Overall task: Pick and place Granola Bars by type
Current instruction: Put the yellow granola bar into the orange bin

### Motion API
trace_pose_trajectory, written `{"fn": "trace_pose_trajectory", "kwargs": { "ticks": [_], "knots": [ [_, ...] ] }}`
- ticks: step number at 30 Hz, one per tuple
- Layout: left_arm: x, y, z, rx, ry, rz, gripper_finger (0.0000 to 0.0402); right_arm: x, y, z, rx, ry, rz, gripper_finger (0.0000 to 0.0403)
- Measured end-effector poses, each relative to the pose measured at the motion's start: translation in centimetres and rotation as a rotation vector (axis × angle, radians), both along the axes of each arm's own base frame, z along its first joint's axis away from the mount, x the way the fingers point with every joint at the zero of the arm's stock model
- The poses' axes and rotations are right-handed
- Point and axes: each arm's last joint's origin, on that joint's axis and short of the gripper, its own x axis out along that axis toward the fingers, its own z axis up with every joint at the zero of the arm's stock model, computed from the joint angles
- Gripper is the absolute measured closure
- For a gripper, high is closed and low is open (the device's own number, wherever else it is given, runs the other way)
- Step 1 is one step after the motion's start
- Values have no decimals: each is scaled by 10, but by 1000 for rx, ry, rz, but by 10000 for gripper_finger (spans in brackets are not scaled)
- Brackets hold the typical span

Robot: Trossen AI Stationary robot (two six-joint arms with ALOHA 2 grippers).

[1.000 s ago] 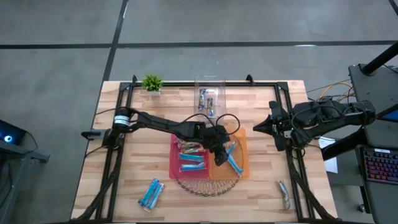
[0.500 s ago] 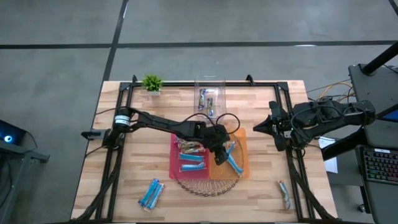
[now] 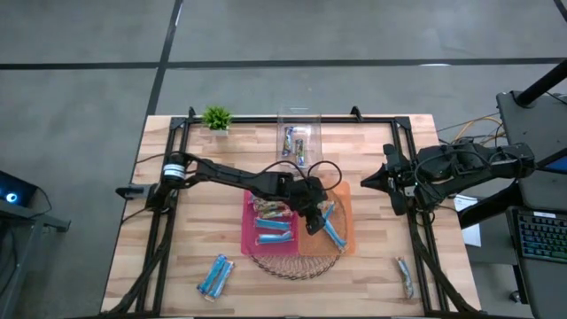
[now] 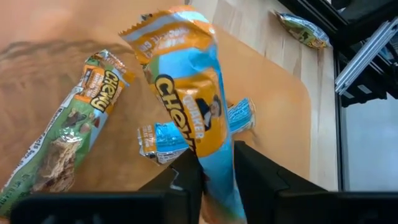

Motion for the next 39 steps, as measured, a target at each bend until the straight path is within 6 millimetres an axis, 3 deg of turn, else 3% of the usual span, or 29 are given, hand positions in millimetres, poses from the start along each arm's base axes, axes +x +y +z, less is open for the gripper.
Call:
{"fn": "trace_pose_trajectory", "kwargs": {
  "ticks": [9, 21, 25, 31, 35, 39],
  "knots": [
    [-2, 0, -2, -18, 32, 17, 260, 0, 0, 0, 0, 0, 0, 394],
    [-2, 0, -2, -23, 35, 6, 254, 0, 0, 0, 3, 0, -2, 394],
    [-2, 0, -2, -18, 36, 3, 278, 0, 0, 0, 3, 0, -1, 394],
    [-3, -4, 1, 8, 19, -28, 389, 0, 0, 0, 1, 0, -1, 394],
    [-10, -6, 14, 9, 21, -38, 399, 0, 0, 0, 1, 0, -1, 394],
    [-31, -16, 49, 35, 0, -75, 401, 0, 0, 0, 2, 0, -1, 394]
  ]
}}
